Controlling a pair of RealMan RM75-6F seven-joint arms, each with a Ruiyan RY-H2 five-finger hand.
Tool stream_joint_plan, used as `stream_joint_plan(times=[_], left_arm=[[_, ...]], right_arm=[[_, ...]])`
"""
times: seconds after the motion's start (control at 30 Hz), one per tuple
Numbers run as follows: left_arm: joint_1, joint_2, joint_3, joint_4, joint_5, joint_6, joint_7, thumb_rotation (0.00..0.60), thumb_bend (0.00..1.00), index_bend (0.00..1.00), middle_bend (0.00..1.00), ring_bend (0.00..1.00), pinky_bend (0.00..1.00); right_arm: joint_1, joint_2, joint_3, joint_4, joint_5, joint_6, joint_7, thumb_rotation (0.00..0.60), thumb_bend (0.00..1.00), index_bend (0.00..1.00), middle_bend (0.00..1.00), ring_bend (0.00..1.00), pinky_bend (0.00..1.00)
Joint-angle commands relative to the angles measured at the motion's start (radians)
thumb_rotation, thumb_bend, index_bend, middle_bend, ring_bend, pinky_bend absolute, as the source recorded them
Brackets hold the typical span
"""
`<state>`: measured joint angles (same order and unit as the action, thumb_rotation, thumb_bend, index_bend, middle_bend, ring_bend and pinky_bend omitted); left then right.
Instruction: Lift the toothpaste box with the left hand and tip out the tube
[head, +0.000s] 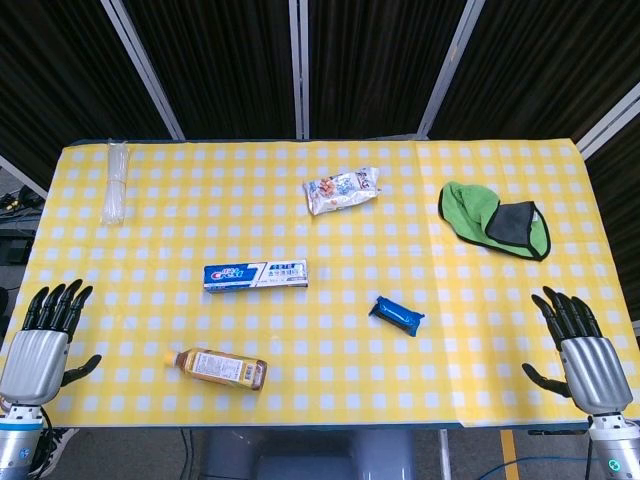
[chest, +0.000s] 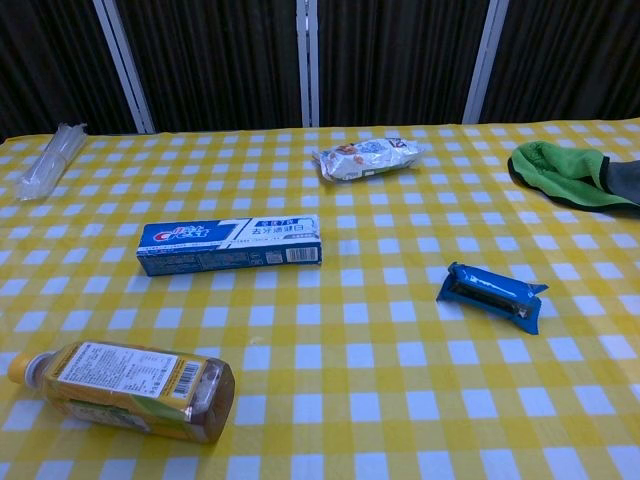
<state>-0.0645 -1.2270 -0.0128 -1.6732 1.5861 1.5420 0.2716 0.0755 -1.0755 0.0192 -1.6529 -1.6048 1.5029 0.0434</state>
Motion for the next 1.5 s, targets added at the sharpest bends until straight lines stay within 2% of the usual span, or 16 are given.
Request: stream_joint_plan(times=[0.03, 0.83, 1.07, 1.2, 1.33, 1.5], left_arm=[[0.000, -0.001, 0.000, 0.002, 0.000, 0.000, -0.001, 0.600, 0.12, 0.00, 0.00, 0.00, 0.00], [-0.017, -0.008, -0.011, -0.002, -0.006, -0.019, -0.002, 0.600, 0.12, 0.00, 0.00, 0.00, 0.00], [-0.084, -0.005, -0.073, -0.023, -0.024, -0.069, 0.045, 0.600, 0.16, 0.00, 0.00, 0.00, 0.04], [-0.148, 0.018, -0.113, -0.069, -0.077, -0.165, 0.073, 0.600, 0.19, 0.04, 0.00, 0.01, 0.09], [-0.233, 0.031, -0.166, -0.092, -0.171, -0.291, 0.121, 0.600, 0.19, 0.08, 0.00, 0.04, 0.12], [-0.324, 0.016, -0.226, -0.105, -0.307, -0.402, 0.210, 0.600, 0.19, 0.10, 0.00, 0.06, 0.13]], right_arm=[[0.001, -0.001, 0.000, 0.001, -0.002, -0.001, -0.002, 0.600, 0.08, 0.00, 0.00, 0.00, 0.00], [-0.007, 0.010, -0.001, -0.008, -0.006, 0.015, 0.011, 0.600, 0.08, 0.00, 0.00, 0.00, 0.00], [-0.005, 0.016, -0.001, -0.009, -0.010, 0.014, 0.031, 0.600, 0.08, 0.00, 0.00, 0.00, 0.00], [-0.005, 0.018, -0.006, -0.011, -0.016, 0.012, 0.036, 0.600, 0.08, 0.00, 0.00, 0.00, 0.00], [-0.004, 0.021, -0.007, -0.011, -0.016, 0.010, 0.046, 0.600, 0.08, 0.00, 0.00, 0.00, 0.00], [-0.003, 0.027, -0.005, -0.011, -0.019, 0.013, 0.069, 0.600, 0.08, 0.00, 0.00, 0.00, 0.00]])
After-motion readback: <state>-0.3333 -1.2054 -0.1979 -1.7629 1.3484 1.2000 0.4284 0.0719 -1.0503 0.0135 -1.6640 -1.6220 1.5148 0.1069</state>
